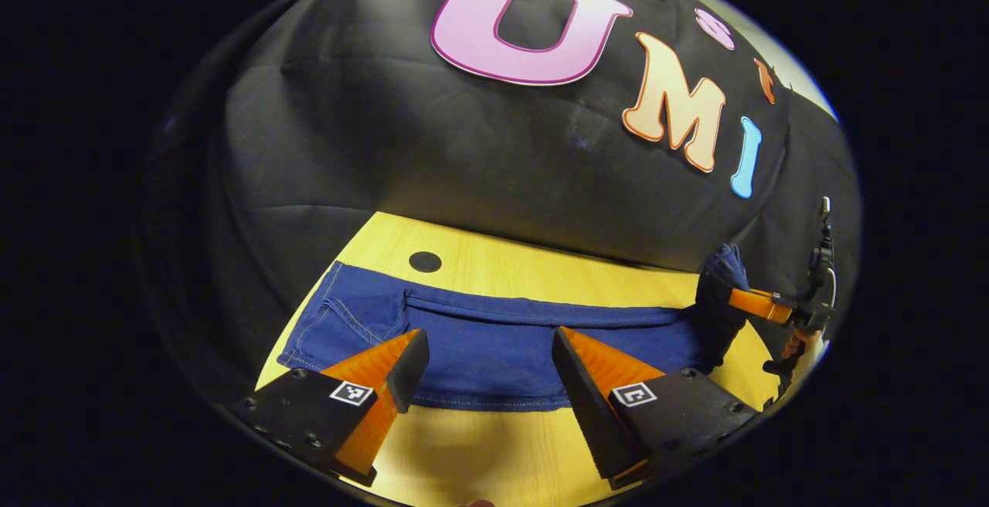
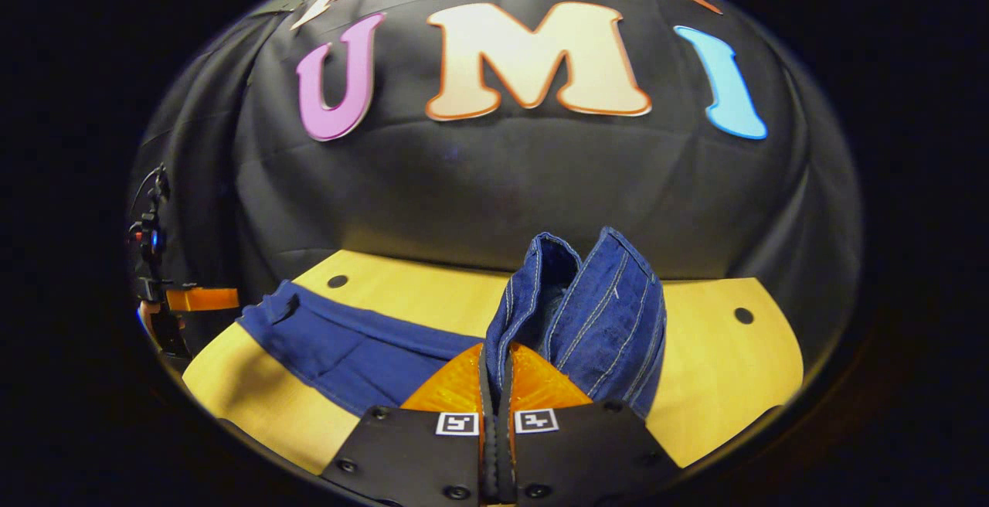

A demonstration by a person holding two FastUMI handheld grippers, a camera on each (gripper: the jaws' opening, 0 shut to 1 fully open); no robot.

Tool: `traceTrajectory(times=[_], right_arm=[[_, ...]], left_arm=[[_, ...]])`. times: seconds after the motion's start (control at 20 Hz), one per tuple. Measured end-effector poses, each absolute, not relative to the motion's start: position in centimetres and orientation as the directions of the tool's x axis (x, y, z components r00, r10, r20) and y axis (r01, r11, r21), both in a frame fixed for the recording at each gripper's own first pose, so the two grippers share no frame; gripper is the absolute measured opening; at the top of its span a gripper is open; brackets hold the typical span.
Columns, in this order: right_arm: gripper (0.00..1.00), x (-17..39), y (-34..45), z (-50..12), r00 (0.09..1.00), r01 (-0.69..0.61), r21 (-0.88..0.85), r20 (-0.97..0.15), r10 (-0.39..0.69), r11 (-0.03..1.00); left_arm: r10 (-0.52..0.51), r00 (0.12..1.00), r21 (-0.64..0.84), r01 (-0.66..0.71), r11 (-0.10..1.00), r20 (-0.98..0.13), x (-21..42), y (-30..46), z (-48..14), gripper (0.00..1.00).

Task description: Grasp the waist and the cuffs of the jeans and fold them to make the two legs overlap; first hold the waist and fold one-third of the jeans toward the cuffs, then hold the cuffs and fold the remaining one-third in the same direction to finish folding.

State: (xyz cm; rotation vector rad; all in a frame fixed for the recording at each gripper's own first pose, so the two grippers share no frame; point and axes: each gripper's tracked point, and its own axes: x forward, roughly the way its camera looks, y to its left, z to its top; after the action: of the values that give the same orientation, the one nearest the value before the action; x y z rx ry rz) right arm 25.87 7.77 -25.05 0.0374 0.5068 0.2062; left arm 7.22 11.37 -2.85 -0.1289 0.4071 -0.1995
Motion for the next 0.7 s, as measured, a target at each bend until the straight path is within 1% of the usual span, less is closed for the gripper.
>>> traceTrajectory(times=[0.1,0.2,0.35,0.5,0.55,0.6,0.65,0.7], right_arm=[[0.03,25.1,11.0,-26.7,0.829,-0.24,0.11,-0.493,0.263,0.964],[0.03,24.5,12.9,-29.0,0.799,-0.261,0.115,-0.531,0.281,0.959],[0.03,23.6,14.7,-33.8,0.735,-0.283,0.083,-0.621,0.272,0.955],[0.03,21.7,15.2,-38.5,0.658,-0.294,0.04,-0.716,0.233,0.955],[0.0,21.2,15.2,-39.4,0.642,-0.302,0.022,-0.735,0.22,0.953],[0.03,21.8,15.2,-38.9,0.673,-0.3,0.01,-0.707,0.219,0.954],[0.03,21.7,15.0,-39.4,0.665,-0.294,0.009,-0.716,0.212,0.956],[0.01,21.5,15.0,-39.2,0.67,-0.289,0.013,-0.711,0.212,0.957]], left_arm=[[-0.224,0.895,-0.18,0.165,0.97,-0.386,7.1,11.9,-3.3,0.96],[-0.227,0.891,-0.19,0.163,0.968,-0.392,7.0,12.0,-4.0,0.96],[-0.239,0.886,-0.207,0.167,0.964,-0.396,6.7,12.1,-4.4,0.96],[-0.242,0.884,-0.21,0.168,0.963,-0.401,6.6,12.2,-4.8,0.96],[-0.241,0.883,-0.21,0.167,0.963,-0.403,6.6,12.3,-4.8,0.96],[-0.237,0.883,-0.207,0.165,0.964,-0.405,6.5,12.5,-4.9,0.96],[-0.235,0.884,-0.204,0.163,0.965,-0.404,6.3,12.6,-4.8,0.97],[-0.231,0.886,-0.205,0.159,0.966,-0.402,6.1,12.8,-4.6,0.96]])
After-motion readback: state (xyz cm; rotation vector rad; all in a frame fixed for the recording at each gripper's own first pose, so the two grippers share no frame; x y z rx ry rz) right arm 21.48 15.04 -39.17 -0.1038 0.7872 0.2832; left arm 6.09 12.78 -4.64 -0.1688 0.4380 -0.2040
